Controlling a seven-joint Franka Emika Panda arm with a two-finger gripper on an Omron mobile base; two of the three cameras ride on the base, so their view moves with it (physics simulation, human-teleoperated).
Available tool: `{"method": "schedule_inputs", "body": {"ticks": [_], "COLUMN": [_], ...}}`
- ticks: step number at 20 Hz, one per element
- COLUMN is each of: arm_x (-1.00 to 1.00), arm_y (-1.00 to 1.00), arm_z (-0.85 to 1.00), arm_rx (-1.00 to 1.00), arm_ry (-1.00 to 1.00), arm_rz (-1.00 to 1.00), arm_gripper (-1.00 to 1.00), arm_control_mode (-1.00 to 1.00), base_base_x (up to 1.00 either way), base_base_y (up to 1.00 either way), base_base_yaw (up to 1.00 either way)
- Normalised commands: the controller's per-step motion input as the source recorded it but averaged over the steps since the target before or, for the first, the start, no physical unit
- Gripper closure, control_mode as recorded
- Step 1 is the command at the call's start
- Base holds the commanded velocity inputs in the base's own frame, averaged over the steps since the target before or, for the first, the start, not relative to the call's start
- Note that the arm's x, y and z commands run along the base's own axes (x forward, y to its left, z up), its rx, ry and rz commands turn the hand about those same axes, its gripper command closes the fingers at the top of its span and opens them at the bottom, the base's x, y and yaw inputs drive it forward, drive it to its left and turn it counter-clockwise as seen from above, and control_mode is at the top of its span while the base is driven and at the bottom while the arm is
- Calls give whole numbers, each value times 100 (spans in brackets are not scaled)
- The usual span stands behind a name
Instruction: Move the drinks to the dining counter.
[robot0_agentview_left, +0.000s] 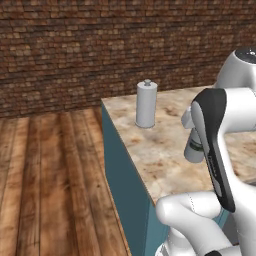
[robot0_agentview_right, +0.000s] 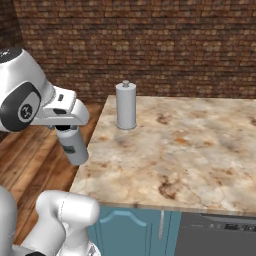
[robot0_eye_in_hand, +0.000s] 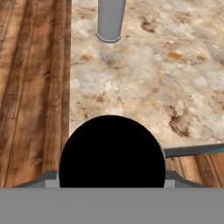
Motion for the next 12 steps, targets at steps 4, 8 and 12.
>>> {"method": "schedule_inputs", "body": {"ticks": [4, 8, 12], "arm_x": [33, 34, 31], "arm_y": [-2, -1, 0], "arm_z": [-2, -4, -14], "arm_rx": [1, 1, 0], "arm_ry": [7, 6, 2], "arm_rz": [0, 0, 0], "arm_gripper": [100, 100, 100], "arm_control_mode": [-100, -100, -100], "base_base_x": [0, 0, 0], "base_base_y": [0, 0, 0], "base_base_yaw": [0, 0, 0]}}
